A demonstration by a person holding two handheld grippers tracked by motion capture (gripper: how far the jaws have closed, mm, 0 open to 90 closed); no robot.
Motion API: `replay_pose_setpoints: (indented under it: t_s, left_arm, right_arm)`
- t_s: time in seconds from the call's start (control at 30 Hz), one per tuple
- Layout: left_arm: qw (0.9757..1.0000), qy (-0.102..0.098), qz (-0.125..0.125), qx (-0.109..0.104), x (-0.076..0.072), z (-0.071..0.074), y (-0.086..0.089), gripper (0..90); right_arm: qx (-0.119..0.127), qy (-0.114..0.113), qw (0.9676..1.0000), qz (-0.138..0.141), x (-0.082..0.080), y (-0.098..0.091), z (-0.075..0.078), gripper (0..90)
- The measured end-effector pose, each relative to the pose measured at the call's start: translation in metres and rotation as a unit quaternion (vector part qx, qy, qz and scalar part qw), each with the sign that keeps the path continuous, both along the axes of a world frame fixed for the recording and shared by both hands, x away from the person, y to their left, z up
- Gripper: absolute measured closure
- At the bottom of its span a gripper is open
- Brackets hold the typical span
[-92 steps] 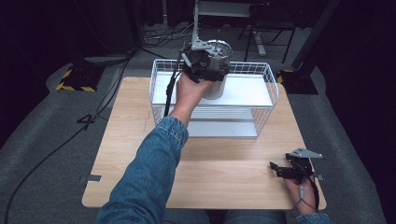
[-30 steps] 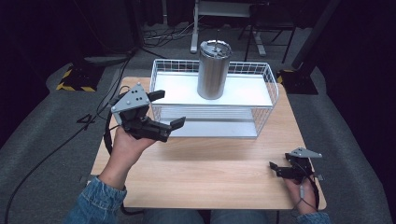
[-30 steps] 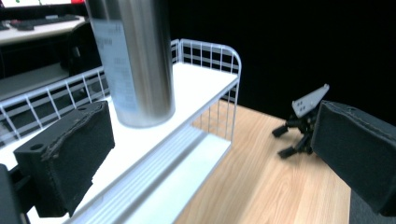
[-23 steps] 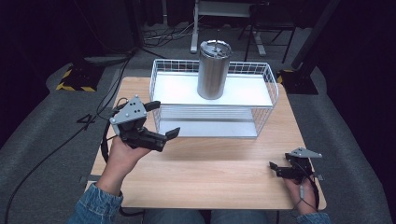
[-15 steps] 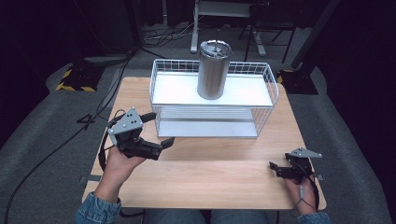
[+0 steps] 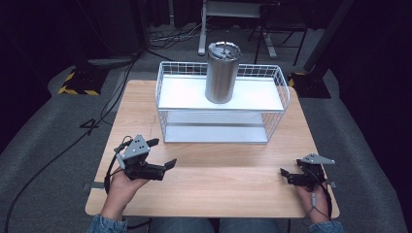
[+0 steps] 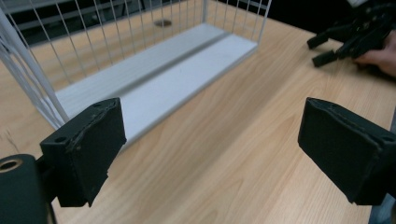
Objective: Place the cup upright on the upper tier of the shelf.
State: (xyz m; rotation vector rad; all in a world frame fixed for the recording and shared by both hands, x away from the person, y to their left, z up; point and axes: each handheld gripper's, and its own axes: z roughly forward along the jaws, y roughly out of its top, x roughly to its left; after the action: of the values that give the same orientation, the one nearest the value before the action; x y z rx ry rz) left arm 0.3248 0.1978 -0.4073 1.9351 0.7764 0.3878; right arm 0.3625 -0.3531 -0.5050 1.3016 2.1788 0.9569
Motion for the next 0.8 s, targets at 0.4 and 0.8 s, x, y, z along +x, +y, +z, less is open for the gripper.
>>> replay_pose_setpoints:
  t_s: [0.4,0.8]
  left_arm:
    - [0.9981,0.047,0.037,0.013,0.0,-0.05,0.001,9.2]
    - [0.9926,0.081,0.067,0.061,0.001,-0.08,0.004,13.7]
  right_arm:
    - [0.0,0.0,1.0,0.0,0.0,0.0,0.0,16.4]
    - [-0.001,-0.001,1.0,0.0,0.0,0.0,0.0,16.5]
